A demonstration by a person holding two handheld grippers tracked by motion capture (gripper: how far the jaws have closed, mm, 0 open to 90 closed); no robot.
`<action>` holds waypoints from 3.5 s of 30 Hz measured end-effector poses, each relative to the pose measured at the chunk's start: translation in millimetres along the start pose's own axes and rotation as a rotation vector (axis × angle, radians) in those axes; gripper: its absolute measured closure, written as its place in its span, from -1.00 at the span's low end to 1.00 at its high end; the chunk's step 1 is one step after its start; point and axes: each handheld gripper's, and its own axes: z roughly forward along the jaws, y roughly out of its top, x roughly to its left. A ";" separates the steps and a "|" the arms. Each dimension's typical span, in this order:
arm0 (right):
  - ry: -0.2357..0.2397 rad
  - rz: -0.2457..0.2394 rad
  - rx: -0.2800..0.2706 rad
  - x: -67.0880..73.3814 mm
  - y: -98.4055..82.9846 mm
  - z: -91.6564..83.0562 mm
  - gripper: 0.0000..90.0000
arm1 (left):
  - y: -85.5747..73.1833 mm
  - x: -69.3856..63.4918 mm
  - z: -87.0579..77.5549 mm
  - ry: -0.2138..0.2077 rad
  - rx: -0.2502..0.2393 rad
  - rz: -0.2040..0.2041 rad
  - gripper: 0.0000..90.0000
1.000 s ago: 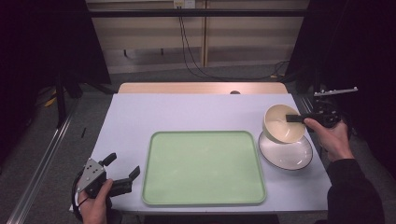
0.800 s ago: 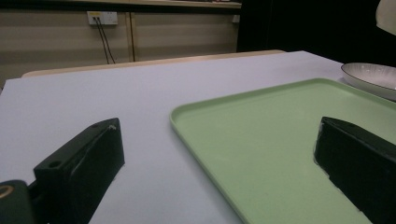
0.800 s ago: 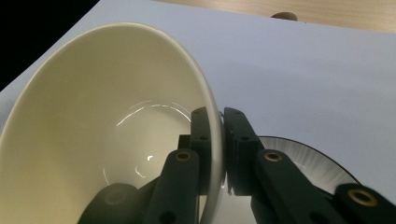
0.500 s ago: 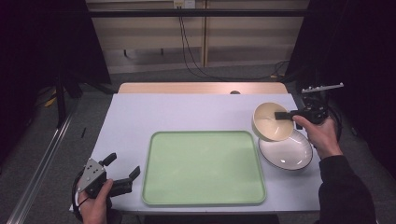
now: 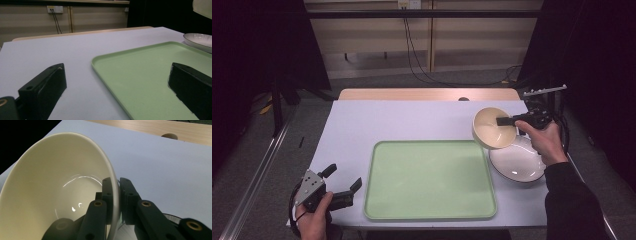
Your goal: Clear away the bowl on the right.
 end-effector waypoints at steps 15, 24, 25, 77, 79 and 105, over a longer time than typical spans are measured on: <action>-0.003 -0.007 0.057 10.5 4.5 34.9 0.85 | -0.1 0.4 -0.3 0.001 0.001 -0.001 -0.96; 0.002 0.004 0.077 14.0 2.5 53.4 0.85 | 0.2 0.3 -0.2 0.000 0.002 0.004 -0.96; 0.004 0.006 0.081 13.7 2.4 54.3 0.85 | 0.1 0.4 -0.2 -0.004 0.002 0.002 -0.96; -0.072 0.101 0.282 -14.0 -20.7 117.7 0.85 | -0.2 0.3 -0.3 -0.007 0.005 0.000 -0.96; -0.063 0.093 0.290 -15.7 -21.7 118.8 0.85 | -0.2 0.3 -0.5 -0.007 0.006 0.001 -0.96; -0.063 0.040 0.271 -10.8 -31.4 122.9 0.83 | -0.2 -0.1 -0.9 -0.002 0.005 0.002 -0.96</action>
